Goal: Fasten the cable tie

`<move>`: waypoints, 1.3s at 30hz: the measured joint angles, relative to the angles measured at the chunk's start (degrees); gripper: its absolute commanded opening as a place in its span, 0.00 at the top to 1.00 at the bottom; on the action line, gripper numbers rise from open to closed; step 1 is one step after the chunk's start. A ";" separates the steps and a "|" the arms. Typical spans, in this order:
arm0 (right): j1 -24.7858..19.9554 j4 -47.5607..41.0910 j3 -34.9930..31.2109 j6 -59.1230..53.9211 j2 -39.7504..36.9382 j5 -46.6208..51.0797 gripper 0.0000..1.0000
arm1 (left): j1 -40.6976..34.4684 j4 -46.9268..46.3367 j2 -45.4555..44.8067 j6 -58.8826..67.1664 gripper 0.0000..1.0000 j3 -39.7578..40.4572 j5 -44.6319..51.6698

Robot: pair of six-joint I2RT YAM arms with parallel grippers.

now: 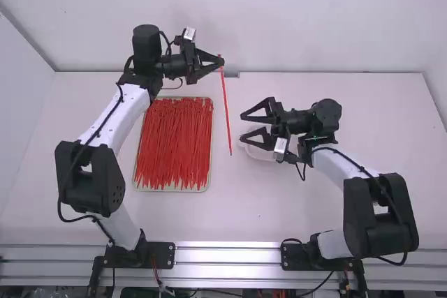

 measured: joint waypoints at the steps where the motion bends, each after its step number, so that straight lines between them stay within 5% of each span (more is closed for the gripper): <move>1: 0.35 0.00 0.00 -0.96 0.00 0.00 0.02 | -0.22 -0.55 0.00 -0.20 0.98 0.00 0.39; 13: 4.42 0.35 0.00 -5.44 0.00 0.02 0.04 | -2.43 -2.71 0.00 1.75 0.98 0.00 1.55; 17: 5.27 0.39 0.00 -5.70 0.00 0.04 0.18 | -2.40 -2.73 0.00 1.88 0.98 0.00 1.57; 24: 6.78 0.44 0.00 -5.73 0.00 0.02 0.60 | -2.43 -2.75 0.00 1.90 0.98 0.00 1.55; 39: 6.54 0.42 0.00 -2.99 0.00 0.00 0.76 | -2.36 -2.71 0.00 2.03 0.98 0.00 1.49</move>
